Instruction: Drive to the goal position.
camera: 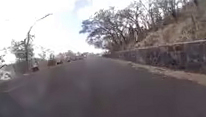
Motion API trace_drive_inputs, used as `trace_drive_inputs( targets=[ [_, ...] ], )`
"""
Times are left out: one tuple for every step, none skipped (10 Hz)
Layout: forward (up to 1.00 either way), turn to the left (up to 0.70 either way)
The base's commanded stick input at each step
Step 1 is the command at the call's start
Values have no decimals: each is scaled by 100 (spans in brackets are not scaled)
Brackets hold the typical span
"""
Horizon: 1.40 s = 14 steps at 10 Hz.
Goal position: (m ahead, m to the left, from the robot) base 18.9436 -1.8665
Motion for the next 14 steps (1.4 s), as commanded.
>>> trace_drive_inputs(
  targets=[
    [70,0],
    [70,0],
    [70,0],
    [70,0],
    [70,0],
    [70,0],
    [70,0],
    [70,0],
    [70,0],
    [70,0],
    [70,0],
    [70,0],
    [70,0],
    [70,0]
  ],
)
